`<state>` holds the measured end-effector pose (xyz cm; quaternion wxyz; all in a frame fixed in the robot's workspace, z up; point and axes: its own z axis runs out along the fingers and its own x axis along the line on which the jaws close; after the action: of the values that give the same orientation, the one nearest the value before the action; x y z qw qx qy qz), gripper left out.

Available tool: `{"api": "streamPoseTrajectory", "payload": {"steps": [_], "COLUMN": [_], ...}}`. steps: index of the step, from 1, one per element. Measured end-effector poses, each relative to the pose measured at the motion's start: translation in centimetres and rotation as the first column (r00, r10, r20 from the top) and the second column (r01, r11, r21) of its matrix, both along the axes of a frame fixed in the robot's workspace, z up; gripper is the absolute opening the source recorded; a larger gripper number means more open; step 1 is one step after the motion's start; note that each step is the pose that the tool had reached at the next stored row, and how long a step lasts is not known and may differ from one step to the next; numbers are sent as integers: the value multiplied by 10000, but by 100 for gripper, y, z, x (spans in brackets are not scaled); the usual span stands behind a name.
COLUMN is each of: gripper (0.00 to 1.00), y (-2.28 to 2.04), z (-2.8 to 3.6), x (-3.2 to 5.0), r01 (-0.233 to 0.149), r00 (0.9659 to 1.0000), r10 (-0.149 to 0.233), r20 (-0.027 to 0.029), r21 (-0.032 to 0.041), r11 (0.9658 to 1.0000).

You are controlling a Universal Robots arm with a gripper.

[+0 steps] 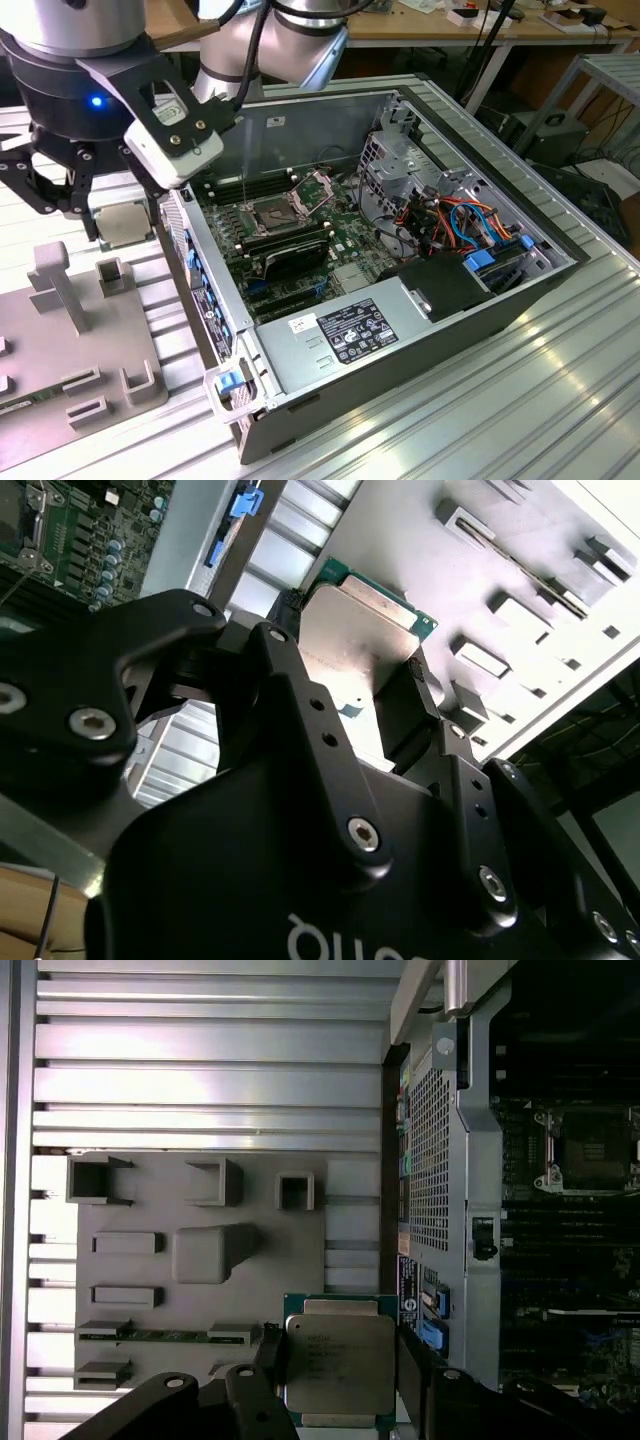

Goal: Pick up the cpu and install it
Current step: 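Pick up the cpu and move it towards the insertion slot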

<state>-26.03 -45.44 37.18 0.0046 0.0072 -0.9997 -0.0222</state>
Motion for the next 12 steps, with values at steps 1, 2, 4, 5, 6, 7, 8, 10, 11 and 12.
{"api": "streamPoseTrajectory", "payload": {"steps": [1, 2, 4, 5, 6, 7, 8, 10, 11, 12], "gripper": [55, 55, 55, 55, 55, 55, 55, 55, 55, 55], "y": [0, 0, 0, 0, 0, 0, 0, 0, 0, 0], "z": [0, 0, 0, 0, 0, 0, 0, 0, 0, 0], "x": [21, 44, 90, 108, 133, 152, 183, 230, 248, 266], "r01": [0, 0, 1, 1, 1, 1, 1, 0, 0, 0], "r00": [10000, 10000, 10000, 10000, 10000, 10000, 10000, 10000, 10000, 10000], "r10": [0, 0, -1, -1, -1, -1, -1, 0, 0, 0], "r20": [1, 1, 0, 0, 0, 0, 0, 0, 0, 0], "r21": [0, 0, 0, 0, 0, -1, 0, 0, 0, 0], "r11": [10000, 10000, 10000, 10000, 10000, 10000, 10000, 10000, 10000, 10000]}}
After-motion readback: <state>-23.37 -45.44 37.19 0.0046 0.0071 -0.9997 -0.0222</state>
